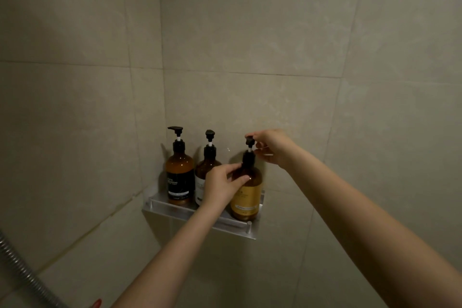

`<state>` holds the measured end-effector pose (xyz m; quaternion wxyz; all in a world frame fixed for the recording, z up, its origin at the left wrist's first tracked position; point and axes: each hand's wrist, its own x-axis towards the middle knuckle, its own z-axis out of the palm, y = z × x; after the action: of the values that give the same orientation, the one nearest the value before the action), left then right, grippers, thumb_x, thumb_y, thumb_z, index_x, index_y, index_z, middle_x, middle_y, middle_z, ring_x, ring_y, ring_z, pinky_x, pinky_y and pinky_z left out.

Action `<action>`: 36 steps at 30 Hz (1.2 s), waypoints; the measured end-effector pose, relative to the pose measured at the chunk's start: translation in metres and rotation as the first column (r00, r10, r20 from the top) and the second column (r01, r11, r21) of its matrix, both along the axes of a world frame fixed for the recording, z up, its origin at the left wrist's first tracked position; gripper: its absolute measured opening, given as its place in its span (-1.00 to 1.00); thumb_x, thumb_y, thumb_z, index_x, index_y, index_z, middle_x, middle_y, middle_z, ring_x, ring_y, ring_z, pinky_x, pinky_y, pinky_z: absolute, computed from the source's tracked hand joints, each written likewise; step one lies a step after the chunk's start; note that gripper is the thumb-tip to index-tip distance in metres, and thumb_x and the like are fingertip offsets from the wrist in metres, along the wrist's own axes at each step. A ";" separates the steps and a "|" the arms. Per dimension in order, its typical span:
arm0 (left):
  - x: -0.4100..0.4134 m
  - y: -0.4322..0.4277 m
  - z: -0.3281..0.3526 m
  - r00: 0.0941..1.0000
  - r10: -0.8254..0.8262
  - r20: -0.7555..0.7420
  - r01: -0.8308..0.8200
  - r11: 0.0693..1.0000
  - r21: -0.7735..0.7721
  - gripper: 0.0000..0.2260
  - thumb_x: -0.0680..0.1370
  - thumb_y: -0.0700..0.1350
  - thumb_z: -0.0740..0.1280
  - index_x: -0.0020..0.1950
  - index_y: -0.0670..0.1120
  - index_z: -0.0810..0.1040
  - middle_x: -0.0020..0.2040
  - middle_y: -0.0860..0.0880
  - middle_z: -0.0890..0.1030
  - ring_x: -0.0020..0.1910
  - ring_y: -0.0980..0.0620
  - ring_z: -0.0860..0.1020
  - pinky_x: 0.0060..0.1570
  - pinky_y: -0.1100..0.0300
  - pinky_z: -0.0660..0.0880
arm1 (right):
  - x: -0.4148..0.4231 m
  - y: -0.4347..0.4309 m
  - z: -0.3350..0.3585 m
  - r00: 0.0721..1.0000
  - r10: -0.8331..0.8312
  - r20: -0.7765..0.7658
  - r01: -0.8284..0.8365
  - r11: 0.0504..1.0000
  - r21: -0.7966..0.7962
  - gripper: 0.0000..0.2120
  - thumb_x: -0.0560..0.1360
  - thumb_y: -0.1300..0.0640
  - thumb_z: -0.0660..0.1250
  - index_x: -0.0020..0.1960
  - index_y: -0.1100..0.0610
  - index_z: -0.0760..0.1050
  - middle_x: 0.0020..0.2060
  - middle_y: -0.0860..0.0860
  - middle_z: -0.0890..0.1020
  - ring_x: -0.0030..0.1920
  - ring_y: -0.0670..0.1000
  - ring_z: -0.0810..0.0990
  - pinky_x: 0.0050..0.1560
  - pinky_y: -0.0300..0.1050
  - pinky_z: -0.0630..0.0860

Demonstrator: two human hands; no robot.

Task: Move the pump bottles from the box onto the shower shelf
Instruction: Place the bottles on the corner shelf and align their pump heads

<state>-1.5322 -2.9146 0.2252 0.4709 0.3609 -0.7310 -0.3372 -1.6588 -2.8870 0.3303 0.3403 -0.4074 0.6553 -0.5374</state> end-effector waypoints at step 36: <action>0.061 -0.031 0.006 0.920 0.377 -0.109 -0.391 0.904 -0.176 -0.74 0.46 -0.02 0.38 0.13 -0.04 0.58 -0.09 0.13 0.61 -0.15 0.30 0.55 -0.25 0.49 0.42 | 0.044 -0.036 0.042 0.700 0.062 -0.711 -0.162 0.984 -0.073 -0.75 0.42 -0.03 0.40 -0.07 0.15 0.60 -0.27 -0.04 0.58 -0.22 -0.06 0.56 -0.37 -0.26 0.40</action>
<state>-1.4716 -2.9455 0.2312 0.5871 0.4376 -0.6574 -0.1780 -1.6149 -2.9226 0.3721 0.0686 -0.6423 0.6729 -0.3605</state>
